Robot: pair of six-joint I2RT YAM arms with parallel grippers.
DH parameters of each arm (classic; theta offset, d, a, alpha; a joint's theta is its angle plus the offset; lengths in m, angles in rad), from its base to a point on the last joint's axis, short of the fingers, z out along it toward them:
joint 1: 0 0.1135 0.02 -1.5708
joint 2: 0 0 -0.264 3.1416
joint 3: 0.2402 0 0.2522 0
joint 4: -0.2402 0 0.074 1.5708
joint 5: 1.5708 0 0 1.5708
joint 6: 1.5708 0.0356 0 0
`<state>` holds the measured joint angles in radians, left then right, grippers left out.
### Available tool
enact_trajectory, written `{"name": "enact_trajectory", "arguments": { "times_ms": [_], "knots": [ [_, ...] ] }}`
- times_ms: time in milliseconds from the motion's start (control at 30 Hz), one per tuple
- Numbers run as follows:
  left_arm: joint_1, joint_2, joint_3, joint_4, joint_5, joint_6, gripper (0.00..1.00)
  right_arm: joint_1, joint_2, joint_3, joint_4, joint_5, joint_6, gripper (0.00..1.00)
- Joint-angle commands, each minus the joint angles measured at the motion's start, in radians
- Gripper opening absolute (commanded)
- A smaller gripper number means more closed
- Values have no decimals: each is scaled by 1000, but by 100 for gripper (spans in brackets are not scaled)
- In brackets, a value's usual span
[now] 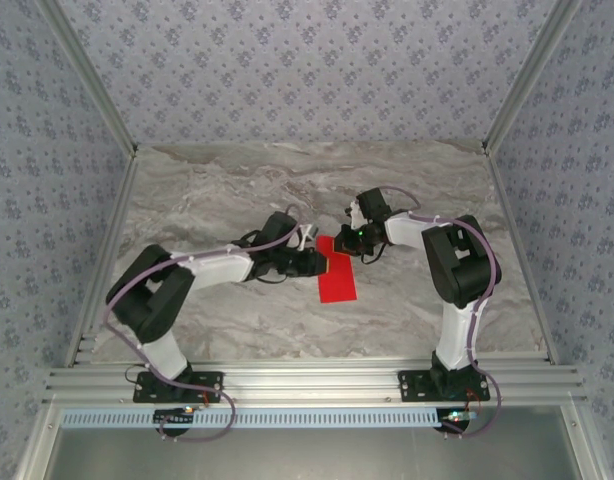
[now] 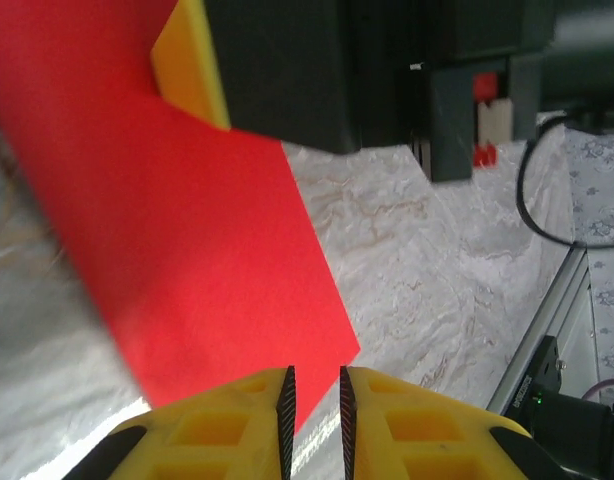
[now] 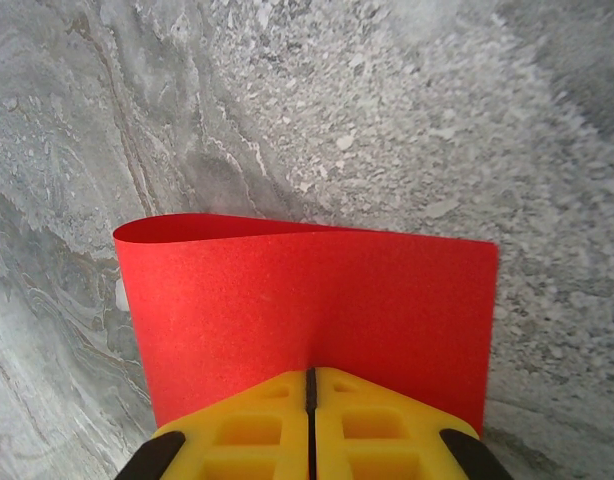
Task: Fold a paper plane with a square sheet of paper (fold left side to right side)
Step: Hold the square sheet of paper at the center of the table.
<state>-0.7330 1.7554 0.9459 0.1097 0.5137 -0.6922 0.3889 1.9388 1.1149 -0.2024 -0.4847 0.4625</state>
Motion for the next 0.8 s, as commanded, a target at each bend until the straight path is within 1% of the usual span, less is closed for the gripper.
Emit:
{"name": "enact_trajectory", "arguments": {
  "times_ms": [0,200,333,467,533,567,667,700,767],
  "knots": [
    [-3,88,60,-11,42,29,21,13,31,-41,-57,65,-8,9],
    [-7,183,96,8,37,23,21,15,11,-41,-43,55,-10,9],
    [-16,198,96,-31,0,31,20,16,-16,-38,-33,41,-16,10],
    [-24,208,77,-56,-36,14,20,14,-93,-30,-35,40,-38,12],
    [-31,219,70,-69,-53,2,19,15,-150,-29,-55,58,-54,15],
    [-36,225,66,-69,-59,-2,19,15,-178,-27,-74,78,-67,23],
    [-48,236,60,-69,-75,-13,18,15,-292,-60,-129,119,-94,33],
    [-50,237,60,-72,-80,-18,18,13,-331,-86,-140,128,-99,35],
    [-52,239,68,-80,-86,-18,18,14,-398,-141,-160,128,-101,36]
  ]
}}
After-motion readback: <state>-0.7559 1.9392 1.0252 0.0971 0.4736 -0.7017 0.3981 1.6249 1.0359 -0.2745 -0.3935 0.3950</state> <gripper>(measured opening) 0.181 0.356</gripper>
